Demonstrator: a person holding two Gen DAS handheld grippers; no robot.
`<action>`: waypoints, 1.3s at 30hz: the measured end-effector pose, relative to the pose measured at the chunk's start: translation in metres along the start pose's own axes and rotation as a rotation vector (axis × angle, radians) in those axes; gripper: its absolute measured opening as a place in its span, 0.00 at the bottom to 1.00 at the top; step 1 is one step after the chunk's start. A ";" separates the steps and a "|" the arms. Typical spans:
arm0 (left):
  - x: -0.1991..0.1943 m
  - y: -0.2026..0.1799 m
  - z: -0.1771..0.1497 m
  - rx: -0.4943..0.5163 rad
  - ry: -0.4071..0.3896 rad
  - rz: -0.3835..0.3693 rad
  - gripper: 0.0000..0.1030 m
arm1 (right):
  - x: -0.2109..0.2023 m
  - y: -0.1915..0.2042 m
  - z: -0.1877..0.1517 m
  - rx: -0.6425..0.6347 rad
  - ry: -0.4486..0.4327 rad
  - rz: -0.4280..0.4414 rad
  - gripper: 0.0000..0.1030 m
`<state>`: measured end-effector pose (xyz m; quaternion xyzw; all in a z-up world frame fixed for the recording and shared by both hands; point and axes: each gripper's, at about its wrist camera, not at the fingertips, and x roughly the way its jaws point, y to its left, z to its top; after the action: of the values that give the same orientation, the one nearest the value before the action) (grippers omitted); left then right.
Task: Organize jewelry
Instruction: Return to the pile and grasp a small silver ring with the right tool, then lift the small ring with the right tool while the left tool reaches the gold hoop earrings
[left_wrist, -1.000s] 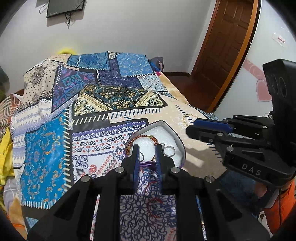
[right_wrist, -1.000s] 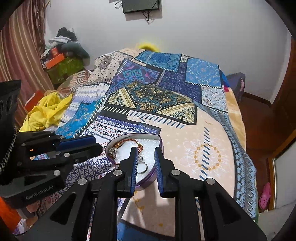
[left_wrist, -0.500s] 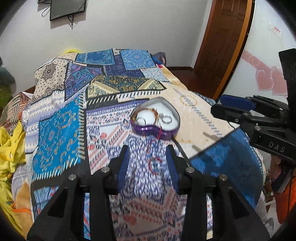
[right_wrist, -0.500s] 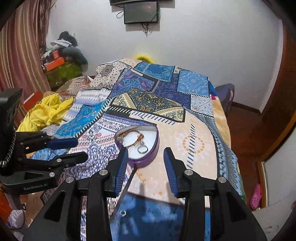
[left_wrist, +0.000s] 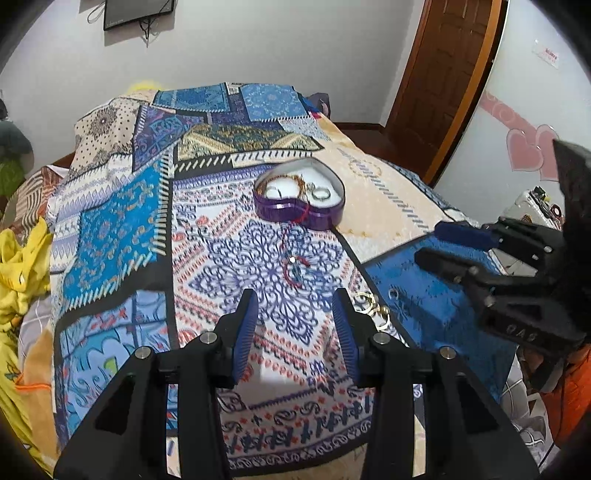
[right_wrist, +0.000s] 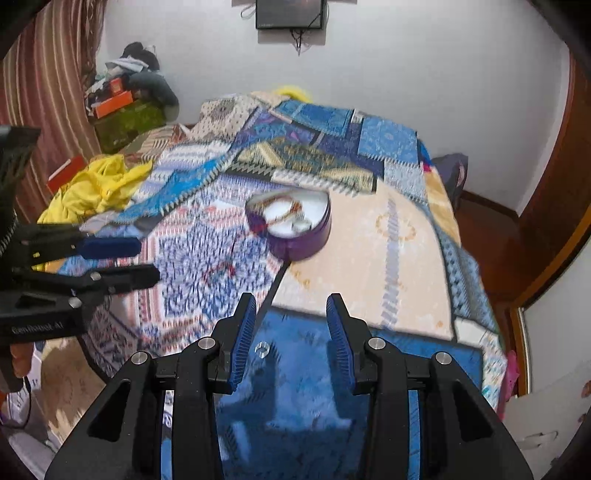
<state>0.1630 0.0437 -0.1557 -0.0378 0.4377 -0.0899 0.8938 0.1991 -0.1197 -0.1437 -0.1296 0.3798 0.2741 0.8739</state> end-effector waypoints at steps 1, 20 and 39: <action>0.001 -0.001 -0.002 0.001 0.005 -0.002 0.40 | 0.003 0.000 -0.004 0.001 0.012 0.001 0.35; 0.008 -0.006 -0.018 -0.038 0.018 -0.013 0.40 | 0.030 0.012 -0.029 -0.046 0.074 0.050 0.24; 0.040 -0.048 -0.018 -0.008 0.114 -0.107 0.40 | 0.000 -0.015 -0.038 0.060 0.015 0.049 0.09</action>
<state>0.1668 -0.0110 -0.1909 -0.0596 0.4858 -0.1377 0.8611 0.1847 -0.1486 -0.1692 -0.0963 0.3975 0.2828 0.8676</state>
